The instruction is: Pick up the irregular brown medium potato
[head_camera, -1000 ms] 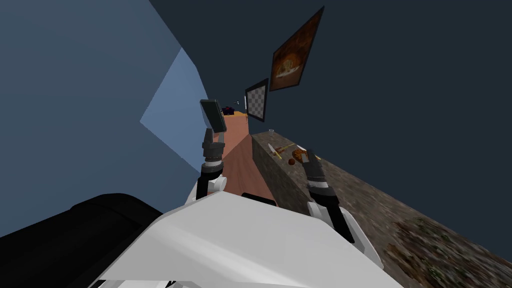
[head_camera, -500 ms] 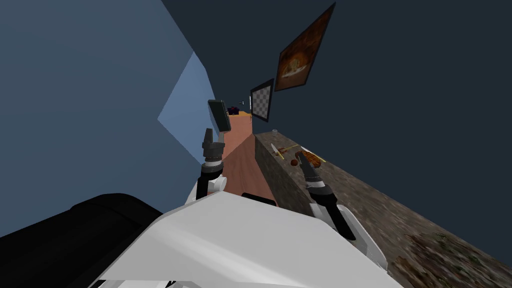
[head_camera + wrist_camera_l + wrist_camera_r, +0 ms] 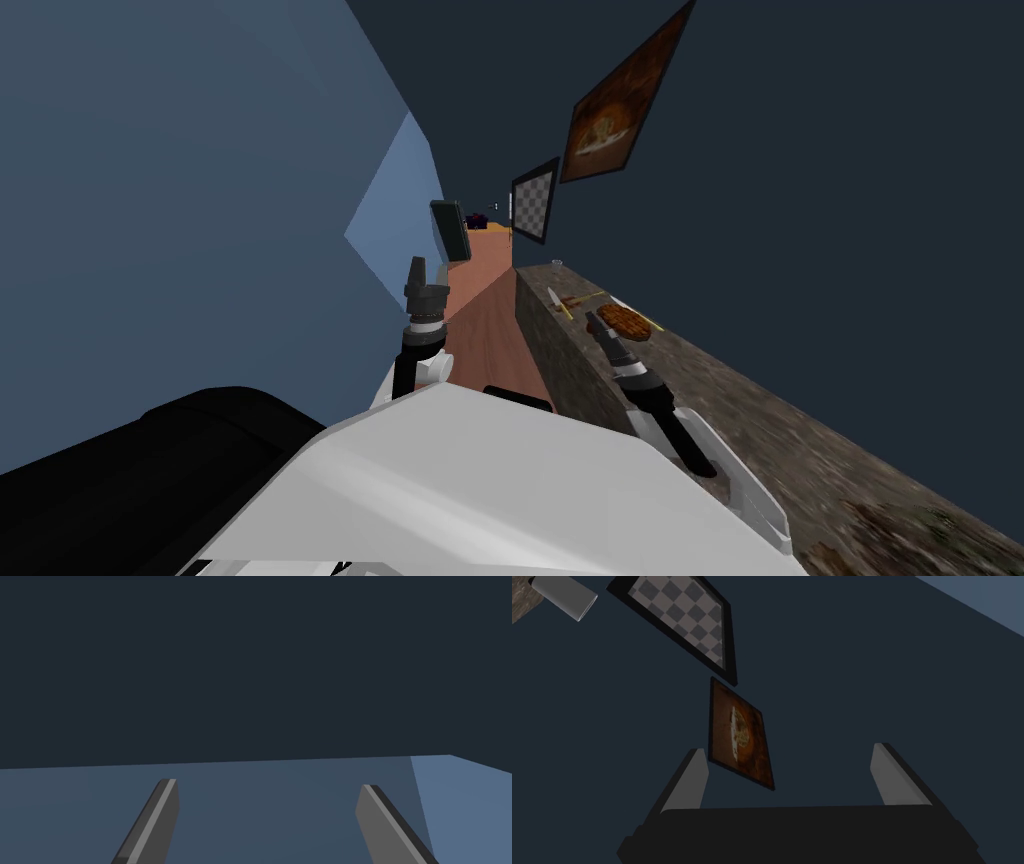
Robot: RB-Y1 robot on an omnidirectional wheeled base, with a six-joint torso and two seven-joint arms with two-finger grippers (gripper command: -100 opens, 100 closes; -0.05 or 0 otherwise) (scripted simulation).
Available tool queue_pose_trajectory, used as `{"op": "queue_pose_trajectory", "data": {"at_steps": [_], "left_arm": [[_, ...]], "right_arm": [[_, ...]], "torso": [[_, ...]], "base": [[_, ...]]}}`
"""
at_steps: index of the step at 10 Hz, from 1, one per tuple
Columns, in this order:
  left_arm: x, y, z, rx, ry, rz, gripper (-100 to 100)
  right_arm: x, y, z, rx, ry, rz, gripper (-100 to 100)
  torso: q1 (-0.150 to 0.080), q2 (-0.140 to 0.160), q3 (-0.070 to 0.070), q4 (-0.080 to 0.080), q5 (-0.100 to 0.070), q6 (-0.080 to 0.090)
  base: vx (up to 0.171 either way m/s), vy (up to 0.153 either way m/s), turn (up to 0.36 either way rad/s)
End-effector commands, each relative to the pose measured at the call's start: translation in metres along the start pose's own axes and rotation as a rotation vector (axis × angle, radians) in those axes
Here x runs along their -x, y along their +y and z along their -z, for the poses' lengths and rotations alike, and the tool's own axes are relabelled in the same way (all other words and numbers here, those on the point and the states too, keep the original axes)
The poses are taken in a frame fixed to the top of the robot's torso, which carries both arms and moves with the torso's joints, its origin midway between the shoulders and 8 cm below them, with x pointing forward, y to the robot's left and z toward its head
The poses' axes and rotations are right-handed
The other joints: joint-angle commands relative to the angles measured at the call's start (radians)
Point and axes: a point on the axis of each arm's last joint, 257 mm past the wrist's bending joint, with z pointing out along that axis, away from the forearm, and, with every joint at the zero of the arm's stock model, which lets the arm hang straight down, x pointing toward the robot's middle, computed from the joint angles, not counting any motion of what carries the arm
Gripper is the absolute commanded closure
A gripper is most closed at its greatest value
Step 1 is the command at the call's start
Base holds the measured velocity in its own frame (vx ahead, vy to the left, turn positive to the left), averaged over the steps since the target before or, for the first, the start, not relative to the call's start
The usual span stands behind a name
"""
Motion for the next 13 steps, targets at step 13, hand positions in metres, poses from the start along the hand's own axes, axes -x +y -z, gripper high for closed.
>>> {"op": "queue_pose_trajectory", "data": {"at_steps": [13], "left_arm": [[0.000,0.000,0.000,0.000,0.000,0.000,0]], "right_arm": [[-0.073,-0.091,0.062,-0.007,0.502,0.585,-100]], "torso": [[0.000,-0.001,-0.001,0.000,0.000,0.000]], "base": [[-0.032,-0.029,0.182]]}}
